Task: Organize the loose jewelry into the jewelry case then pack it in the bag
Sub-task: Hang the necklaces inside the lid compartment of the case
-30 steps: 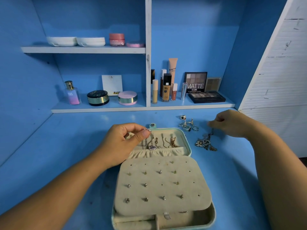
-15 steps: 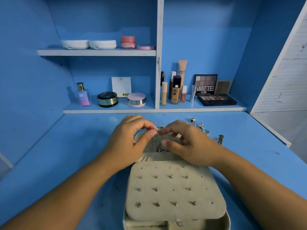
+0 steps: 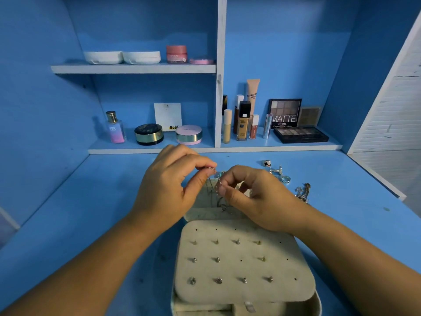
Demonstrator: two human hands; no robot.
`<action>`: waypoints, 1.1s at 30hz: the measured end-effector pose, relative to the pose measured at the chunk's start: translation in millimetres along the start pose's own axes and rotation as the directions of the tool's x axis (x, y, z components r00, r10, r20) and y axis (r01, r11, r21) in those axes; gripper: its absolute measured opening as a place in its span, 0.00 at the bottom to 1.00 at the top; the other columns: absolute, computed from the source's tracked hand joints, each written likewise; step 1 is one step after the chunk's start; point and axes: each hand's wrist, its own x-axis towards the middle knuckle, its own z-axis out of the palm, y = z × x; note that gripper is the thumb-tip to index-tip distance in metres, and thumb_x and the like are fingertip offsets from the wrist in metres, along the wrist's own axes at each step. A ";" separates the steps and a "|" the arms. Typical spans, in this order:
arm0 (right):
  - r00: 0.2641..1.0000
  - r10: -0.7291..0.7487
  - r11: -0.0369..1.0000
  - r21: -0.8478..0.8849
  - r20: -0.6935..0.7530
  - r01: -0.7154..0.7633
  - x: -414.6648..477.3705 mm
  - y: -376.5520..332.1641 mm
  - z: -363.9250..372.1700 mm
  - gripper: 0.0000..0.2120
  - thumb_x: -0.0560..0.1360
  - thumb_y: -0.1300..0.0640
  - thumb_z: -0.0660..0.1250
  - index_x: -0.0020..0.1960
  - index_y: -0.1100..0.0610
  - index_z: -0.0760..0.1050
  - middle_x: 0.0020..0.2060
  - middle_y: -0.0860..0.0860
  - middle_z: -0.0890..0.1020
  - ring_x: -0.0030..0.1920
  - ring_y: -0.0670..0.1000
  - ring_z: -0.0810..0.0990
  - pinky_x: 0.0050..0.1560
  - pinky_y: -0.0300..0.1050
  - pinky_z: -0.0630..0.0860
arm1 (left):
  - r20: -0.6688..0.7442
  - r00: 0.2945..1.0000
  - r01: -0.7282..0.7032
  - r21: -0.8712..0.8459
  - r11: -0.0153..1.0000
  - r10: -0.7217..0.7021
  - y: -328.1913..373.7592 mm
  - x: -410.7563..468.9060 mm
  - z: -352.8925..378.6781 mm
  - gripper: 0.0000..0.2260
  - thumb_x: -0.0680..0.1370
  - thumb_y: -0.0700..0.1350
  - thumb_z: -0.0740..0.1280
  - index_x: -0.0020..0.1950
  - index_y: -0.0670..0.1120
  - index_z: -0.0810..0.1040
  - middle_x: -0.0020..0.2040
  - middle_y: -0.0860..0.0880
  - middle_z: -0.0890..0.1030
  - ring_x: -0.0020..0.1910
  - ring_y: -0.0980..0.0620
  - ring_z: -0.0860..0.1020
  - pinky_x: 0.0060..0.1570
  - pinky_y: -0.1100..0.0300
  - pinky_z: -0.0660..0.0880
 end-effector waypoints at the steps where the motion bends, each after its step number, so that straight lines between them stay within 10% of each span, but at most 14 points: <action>1: 1.000 -0.008 1.000 0.001 0.002 0.008 -0.5 -1.3 0.3 0.05 0.77 0.54 0.65 0.44 0.53 0.77 0.39 0.50 0.81 0.36 0.49 0.77 0.40 0.42 0.75 | -0.001 1.000 0.010 0.000 1.000 -0.010 -0.3 0.6 -0.4 0.06 0.78 0.43 0.68 0.49 0.42 0.84 0.44 0.49 0.79 0.44 0.51 0.76 0.43 0.56 0.74; 8: 0.998 0.069 0.986 0.153 -0.007 -0.067 2.3 -8.5 6.6 0.14 0.71 0.44 0.67 0.50 0.52 0.78 0.41 0.51 0.81 0.40 0.57 0.80 0.44 0.51 0.78 | 0.078 0.995 -0.073 0.061 0.996 0.068 -1.7 2.2 -2.3 0.05 0.77 0.44 0.70 0.48 0.45 0.84 0.45 0.49 0.81 0.45 0.50 0.76 0.46 0.55 0.73; 14: 0.991 0.076 0.990 0.127 -0.109 -0.061 6.3 -4.9 11.0 0.07 0.77 0.52 0.65 0.45 0.54 0.79 0.33 0.45 0.79 0.31 0.41 0.74 0.35 0.33 0.71 | 0.050 0.990 -0.138 0.108 0.985 0.133 -5.4 5.0 -4.2 0.05 0.77 0.44 0.70 0.47 0.43 0.84 0.44 0.50 0.82 0.43 0.48 0.77 0.47 0.57 0.73; 18: 0.987 0.129 0.966 0.238 -0.098 -0.102 7.0 -2.4 5.8 0.11 0.79 0.52 0.60 0.47 0.56 0.79 0.40 0.52 0.82 0.41 0.51 0.78 0.45 0.42 0.75 | 0.137 0.976 0.187 -0.151 0.971 -0.167 -4.0 3.1 -3.1 0.03 0.77 0.49 0.69 0.46 0.51 0.81 0.43 0.59 0.81 0.45 0.58 0.77 0.46 0.67 0.70; 22: 0.981 0.169 0.893 0.436 -0.100 -0.109 10.8 -4.6 7.2 0.10 0.75 0.51 0.62 0.45 0.54 0.80 0.37 0.53 0.82 0.40 0.48 0.79 0.46 0.41 0.76 | 0.390 0.765 0.642 -0.521 0.562 -0.513 0.8 7.6 -1.4 0.04 0.75 0.49 0.69 0.46 0.49 0.81 0.43 0.54 0.86 0.46 0.58 0.83 0.45 0.66 0.76; 28: 0.944 0.198 0.931 0.353 -0.266 -0.095 16.7 -4.4 6.3 0.05 0.74 0.55 0.67 0.46 0.48 0.82 0.32 0.47 0.82 0.35 0.43 0.78 0.43 0.43 0.78 | 0.462 0.609 0.710 -0.679 0.184 -0.645 -2.6 4.9 4.5 0.11 0.68 0.50 0.69 0.47 0.49 0.83 0.37 0.52 0.84 0.39 0.57 0.81 0.51 0.58 0.76; 33: 0.954 0.165 0.969 0.221 -0.251 -0.109 26.9 -12.9 -6.6 0.06 0.75 0.56 0.68 0.49 0.47 0.81 0.33 0.44 0.83 0.34 0.41 0.79 0.43 0.39 0.78 | 0.334 0.725 0.640 -0.649 0.411 -0.602 -7.6 4.4 5.4 0.06 0.73 0.44 0.70 0.49 0.52 0.83 0.38 0.55 0.85 0.41 0.59 0.82 0.50 0.66 0.77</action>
